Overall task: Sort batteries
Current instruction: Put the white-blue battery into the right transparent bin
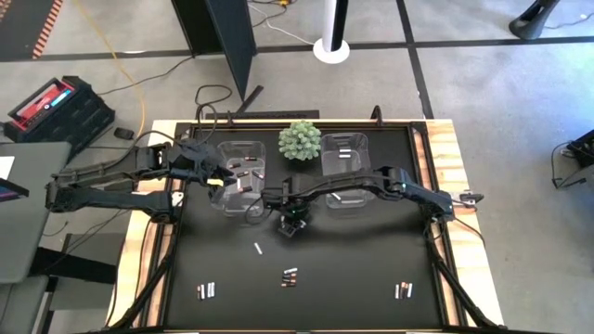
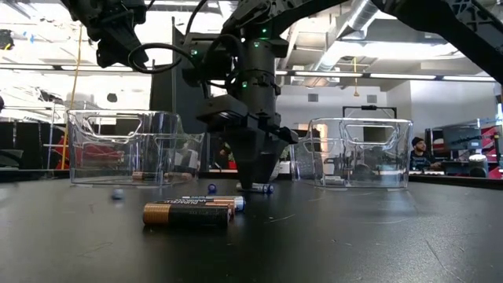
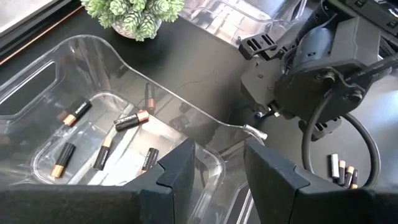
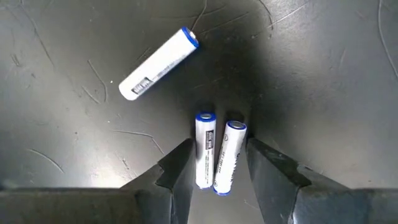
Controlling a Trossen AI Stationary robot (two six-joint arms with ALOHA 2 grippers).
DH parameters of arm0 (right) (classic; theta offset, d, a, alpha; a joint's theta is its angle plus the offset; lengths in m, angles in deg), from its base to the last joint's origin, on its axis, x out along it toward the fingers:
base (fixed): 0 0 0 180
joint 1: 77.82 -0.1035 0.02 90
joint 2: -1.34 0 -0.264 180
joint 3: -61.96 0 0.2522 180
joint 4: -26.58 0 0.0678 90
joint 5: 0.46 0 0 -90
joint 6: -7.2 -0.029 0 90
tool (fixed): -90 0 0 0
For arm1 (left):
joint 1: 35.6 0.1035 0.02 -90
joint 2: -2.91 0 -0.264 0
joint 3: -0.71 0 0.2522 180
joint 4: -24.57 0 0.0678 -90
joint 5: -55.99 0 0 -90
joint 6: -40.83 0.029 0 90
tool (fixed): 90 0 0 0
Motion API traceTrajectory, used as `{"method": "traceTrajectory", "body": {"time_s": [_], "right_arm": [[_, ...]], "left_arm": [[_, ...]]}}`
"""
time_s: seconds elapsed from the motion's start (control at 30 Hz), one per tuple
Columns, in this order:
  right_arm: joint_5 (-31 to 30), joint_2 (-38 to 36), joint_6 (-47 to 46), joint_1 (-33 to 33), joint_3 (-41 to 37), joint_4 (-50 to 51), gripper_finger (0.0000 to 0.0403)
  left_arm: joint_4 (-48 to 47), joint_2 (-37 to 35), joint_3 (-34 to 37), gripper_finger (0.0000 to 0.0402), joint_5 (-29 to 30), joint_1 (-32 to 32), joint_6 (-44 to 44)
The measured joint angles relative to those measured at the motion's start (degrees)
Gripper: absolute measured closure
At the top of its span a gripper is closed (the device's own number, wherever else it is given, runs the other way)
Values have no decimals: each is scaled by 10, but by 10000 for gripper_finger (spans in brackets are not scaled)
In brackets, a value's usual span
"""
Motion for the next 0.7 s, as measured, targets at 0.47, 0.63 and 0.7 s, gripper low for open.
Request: {"method": "traceTrajectory", "body": {"time_s": [0.47,0.63,0.7], "right_arm": [[-10,-6,15,2,33,22,235],[-18,-7,14,4,30,43,235],[-34,-7,14,4,30,50,235]], "left_arm": [[0,0,0,269,0,0,-5],[0,0,0,269,0,0,-5],[0,0,0,269,0,0,-7]]}}
